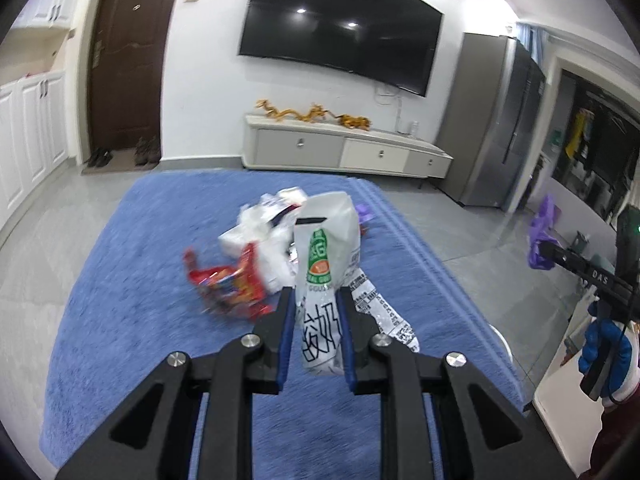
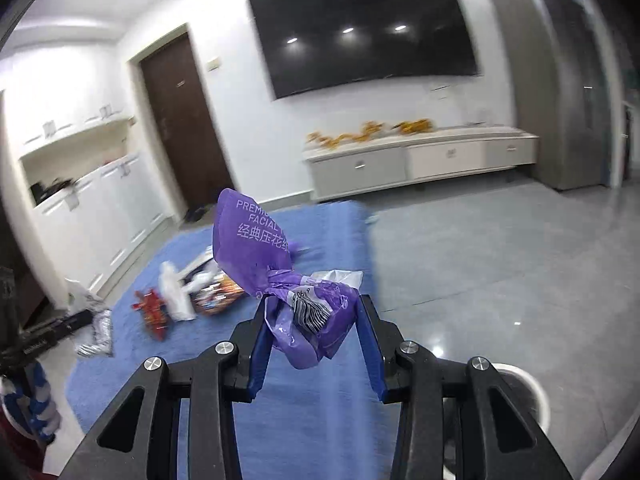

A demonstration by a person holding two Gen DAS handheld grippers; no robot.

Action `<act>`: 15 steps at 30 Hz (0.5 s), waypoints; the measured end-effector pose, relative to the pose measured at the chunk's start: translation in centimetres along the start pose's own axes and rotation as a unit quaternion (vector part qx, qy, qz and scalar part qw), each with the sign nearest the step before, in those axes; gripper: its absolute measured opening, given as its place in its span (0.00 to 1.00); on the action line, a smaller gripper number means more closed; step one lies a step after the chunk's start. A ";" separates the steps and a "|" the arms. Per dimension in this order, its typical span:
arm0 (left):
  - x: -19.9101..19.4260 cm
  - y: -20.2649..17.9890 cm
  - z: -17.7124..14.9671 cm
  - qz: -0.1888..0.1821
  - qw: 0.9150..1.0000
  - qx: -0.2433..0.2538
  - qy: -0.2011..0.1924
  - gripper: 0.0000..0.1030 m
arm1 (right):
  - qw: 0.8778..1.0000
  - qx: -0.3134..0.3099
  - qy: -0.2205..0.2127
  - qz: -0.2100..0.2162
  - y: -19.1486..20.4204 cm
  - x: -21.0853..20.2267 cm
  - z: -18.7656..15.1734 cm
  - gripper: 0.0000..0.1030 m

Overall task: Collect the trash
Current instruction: 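Carry the white bag and purple wrapper with both grippers over the trash bin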

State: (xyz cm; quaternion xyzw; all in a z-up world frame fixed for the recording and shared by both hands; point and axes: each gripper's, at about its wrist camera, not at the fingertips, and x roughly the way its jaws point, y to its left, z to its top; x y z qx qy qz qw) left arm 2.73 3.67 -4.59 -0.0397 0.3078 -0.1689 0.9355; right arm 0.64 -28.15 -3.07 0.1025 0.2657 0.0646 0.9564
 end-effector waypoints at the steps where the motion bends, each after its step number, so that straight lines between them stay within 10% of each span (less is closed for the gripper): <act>1: 0.3 -0.9 0.6 -0.005 1.000 0.008 -0.001 0.19 | 1.000 0.006 -0.007 -0.018 -1.3 -1.0 -0.3 0.37; 15: 10.4 -21.1 4.3 -0.122 0.977 0.166 0.061 0.19 | 0.981 0.147 0.013 -0.127 -16.0 -4.1 -8.3 0.37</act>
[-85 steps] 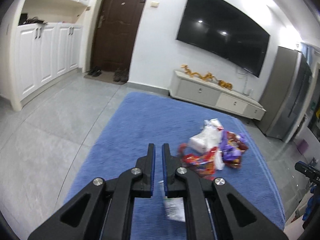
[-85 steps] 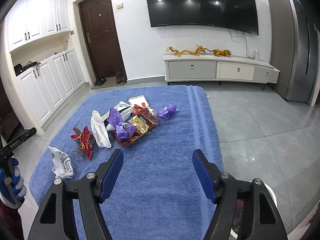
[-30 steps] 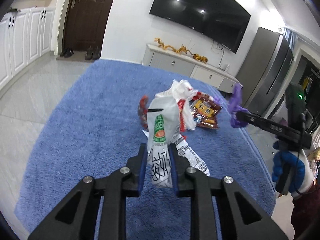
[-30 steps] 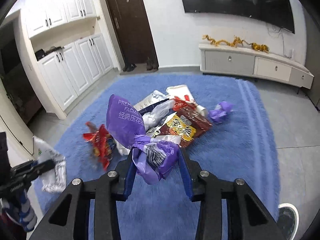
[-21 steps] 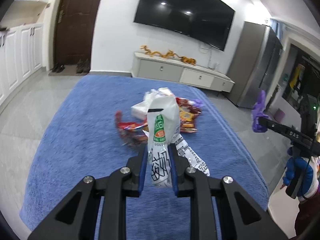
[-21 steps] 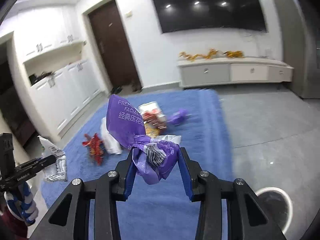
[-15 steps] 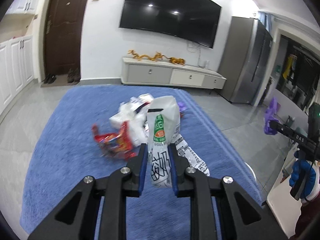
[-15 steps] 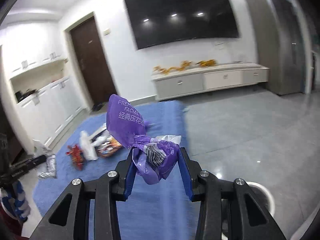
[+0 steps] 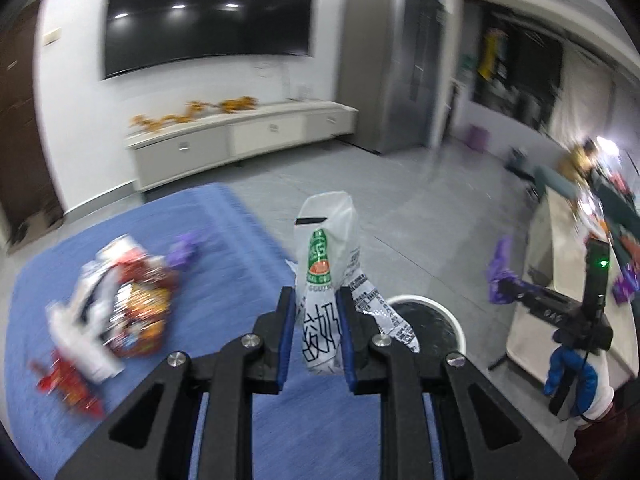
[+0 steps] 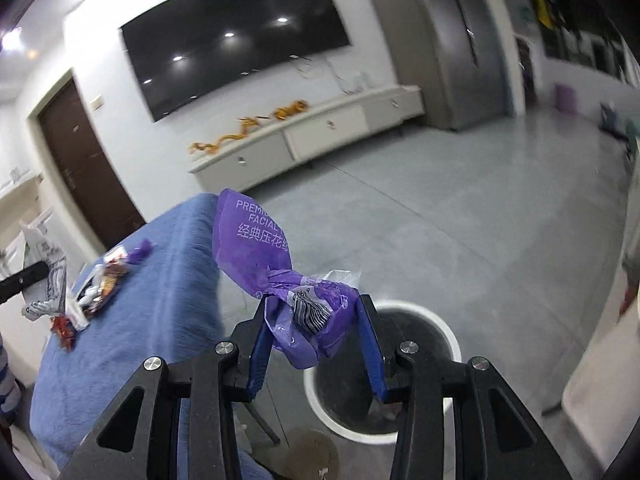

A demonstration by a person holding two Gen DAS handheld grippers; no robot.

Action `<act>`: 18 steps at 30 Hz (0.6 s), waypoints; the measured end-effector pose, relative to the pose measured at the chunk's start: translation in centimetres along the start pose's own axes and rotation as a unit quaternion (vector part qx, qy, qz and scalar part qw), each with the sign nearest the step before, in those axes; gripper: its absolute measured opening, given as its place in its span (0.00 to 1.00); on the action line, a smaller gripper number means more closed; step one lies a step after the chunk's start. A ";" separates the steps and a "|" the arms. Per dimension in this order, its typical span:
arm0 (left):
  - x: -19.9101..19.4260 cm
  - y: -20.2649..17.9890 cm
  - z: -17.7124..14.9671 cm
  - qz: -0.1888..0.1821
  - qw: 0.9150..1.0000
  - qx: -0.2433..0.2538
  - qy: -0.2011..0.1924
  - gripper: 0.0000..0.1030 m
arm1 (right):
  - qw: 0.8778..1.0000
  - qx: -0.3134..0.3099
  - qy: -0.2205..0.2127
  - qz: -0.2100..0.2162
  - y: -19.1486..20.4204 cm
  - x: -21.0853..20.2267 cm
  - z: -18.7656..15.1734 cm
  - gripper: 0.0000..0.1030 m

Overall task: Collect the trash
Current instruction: 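Carry the white bag and purple wrapper with both grippers over the trash bin, then open both grippers to drop the wrappers into the trash bin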

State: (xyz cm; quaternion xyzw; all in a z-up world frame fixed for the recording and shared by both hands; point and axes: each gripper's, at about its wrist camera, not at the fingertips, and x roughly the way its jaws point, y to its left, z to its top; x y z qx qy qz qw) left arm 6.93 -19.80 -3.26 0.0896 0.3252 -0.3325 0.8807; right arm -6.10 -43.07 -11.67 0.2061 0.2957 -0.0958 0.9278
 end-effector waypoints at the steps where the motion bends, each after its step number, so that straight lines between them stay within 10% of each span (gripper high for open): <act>1: 1.1 -1.3 0.3 -0.008 1.000 0.012 0.006 0.19 | 1.000 0.010 0.005 -0.005 -1.0 0.3 -0.4 0.37; 18: 20.4 -14.2 0.6 -0.060 0.986 0.072 0.140 0.27 | 0.992 0.069 0.088 -0.050 -8.2 8.0 -3.3 0.47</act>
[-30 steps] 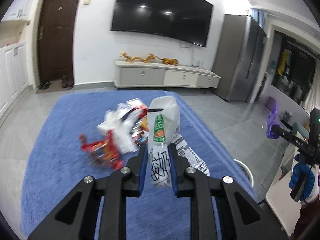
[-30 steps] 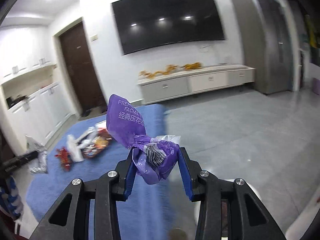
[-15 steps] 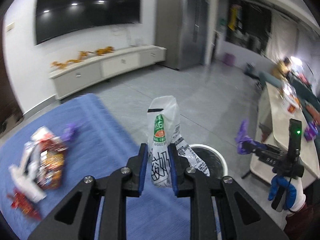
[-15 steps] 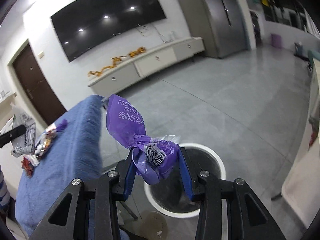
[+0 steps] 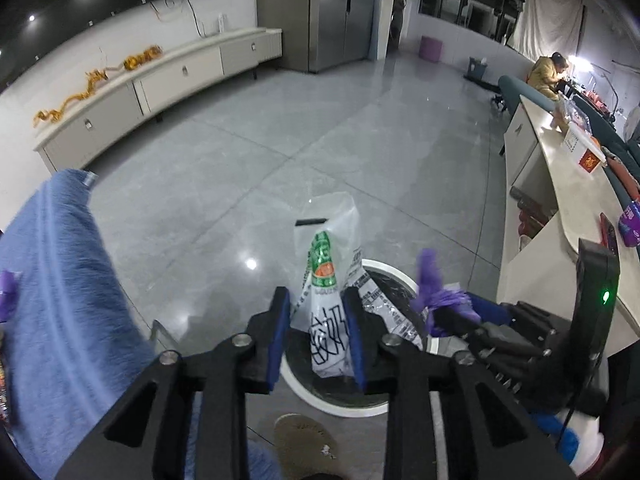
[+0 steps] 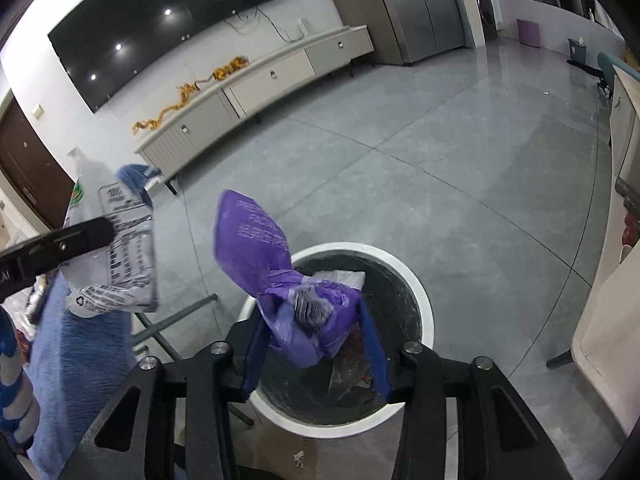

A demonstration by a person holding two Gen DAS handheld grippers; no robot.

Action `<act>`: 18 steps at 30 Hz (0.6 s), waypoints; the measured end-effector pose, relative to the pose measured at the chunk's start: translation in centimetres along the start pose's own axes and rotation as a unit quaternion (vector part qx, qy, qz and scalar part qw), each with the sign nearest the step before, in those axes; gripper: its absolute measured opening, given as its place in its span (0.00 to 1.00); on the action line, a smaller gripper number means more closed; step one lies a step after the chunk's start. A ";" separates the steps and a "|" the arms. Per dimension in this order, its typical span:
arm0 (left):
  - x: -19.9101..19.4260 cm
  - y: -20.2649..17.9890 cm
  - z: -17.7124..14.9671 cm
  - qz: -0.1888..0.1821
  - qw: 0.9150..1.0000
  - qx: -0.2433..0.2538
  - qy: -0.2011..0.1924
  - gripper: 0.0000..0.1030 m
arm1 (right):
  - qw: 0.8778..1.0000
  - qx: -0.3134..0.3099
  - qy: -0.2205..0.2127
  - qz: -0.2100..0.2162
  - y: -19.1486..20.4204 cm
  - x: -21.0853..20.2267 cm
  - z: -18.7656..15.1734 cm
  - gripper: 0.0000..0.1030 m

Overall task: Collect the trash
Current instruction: 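Open both grippers to drop the wrappers into the trash bin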

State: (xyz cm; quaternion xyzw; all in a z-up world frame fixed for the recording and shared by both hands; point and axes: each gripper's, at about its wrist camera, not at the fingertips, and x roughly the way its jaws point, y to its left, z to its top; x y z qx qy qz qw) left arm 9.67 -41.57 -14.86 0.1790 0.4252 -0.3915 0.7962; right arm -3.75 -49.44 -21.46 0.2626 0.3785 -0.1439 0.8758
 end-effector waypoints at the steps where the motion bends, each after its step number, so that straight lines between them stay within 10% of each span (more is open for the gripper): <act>1: 0.7 0.0 0.1 -0.006 1.000 -0.004 0.006 0.30 | 1.000 0.000 0.006 -0.004 -0.1 0.6 0.0 0.51; 4: 1.7 -0.1 0.4 -0.008 1.000 -0.014 0.012 0.49 | 1.000 -0.001 0.020 -0.014 -0.4 2.0 -0.3 0.56; 18: -6.2 1.6 -0.7 0.023 0.995 -0.018 -0.092 0.50 | 0.999 0.021 -0.022 -0.024 -1.1 -3.6 0.1 0.59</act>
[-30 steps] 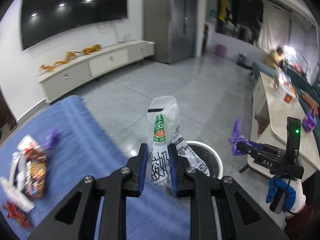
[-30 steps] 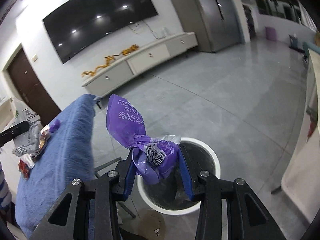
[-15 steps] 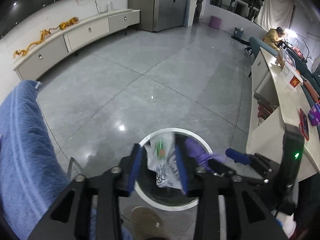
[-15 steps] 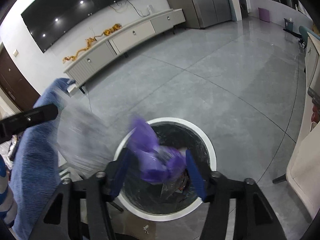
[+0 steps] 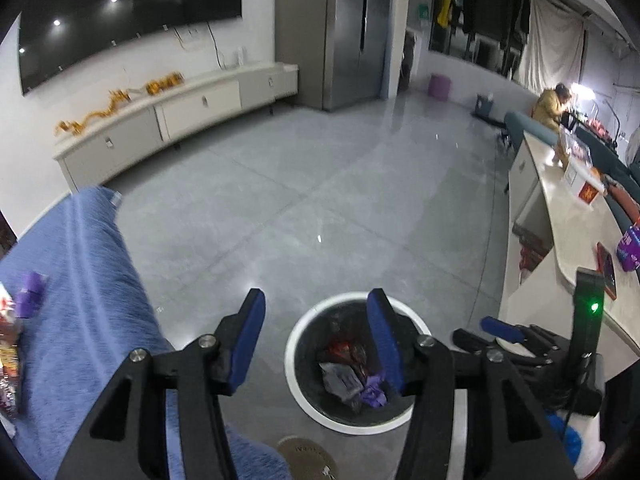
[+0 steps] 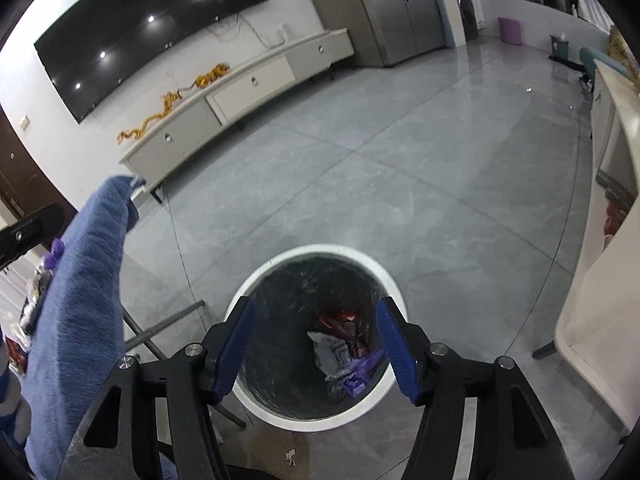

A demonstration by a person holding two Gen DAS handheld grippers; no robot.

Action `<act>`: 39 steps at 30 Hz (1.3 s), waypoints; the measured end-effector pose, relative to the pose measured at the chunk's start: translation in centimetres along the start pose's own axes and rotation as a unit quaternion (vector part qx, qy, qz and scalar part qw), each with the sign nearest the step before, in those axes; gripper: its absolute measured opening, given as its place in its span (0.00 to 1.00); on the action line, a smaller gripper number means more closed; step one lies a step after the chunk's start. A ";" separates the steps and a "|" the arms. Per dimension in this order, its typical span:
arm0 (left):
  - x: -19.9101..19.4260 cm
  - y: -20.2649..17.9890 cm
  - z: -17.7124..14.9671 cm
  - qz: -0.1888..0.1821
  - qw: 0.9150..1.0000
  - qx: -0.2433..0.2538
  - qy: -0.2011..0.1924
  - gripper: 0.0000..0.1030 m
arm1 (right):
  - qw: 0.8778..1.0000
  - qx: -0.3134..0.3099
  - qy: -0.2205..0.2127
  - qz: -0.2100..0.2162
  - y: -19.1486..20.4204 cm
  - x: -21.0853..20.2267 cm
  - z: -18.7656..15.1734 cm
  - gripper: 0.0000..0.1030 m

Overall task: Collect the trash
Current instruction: 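Open both grippers to drop the wrappers into the trash bin, then move both grippers back toward the remaining wrappers on the towel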

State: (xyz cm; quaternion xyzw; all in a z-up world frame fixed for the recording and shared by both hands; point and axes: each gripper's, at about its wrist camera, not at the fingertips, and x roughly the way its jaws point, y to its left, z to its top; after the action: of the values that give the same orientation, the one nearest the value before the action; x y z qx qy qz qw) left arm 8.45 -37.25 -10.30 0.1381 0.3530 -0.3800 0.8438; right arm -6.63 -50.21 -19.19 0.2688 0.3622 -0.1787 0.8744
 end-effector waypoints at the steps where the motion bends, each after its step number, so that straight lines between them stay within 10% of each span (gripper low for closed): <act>1: -0.9 0.3 0.0 0.001 1.000 -0.001 -0.006 0.50 | 1.000 0.000 -0.009 0.000 0.1 -0.9 0.2 0.59; 15: -15.4 7.8 -3.3 0.100 0.989 -0.040 -0.104 0.53 | 0.991 -0.059 -0.116 0.035 7.5 -11.6 2.6 0.62; 34: -30.2 26.1 -19.1 0.289 0.922 -0.220 -0.135 0.61 | 0.971 -0.170 -0.132 0.107 21.3 -14.4 2.6 0.64; 39: -31.2 28.9 -23.3 0.294 0.915 -0.252 -0.116 0.61 | 0.967 -0.192 -0.114 0.123 24.3 -13.5 2.0 0.64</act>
State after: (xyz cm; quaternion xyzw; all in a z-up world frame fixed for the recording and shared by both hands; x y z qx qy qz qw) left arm 3.95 10.89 -6.06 -0.0267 0.2799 -0.0272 0.9593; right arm -2.27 -30.57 0.15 0.1164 0.2520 -0.0268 0.9603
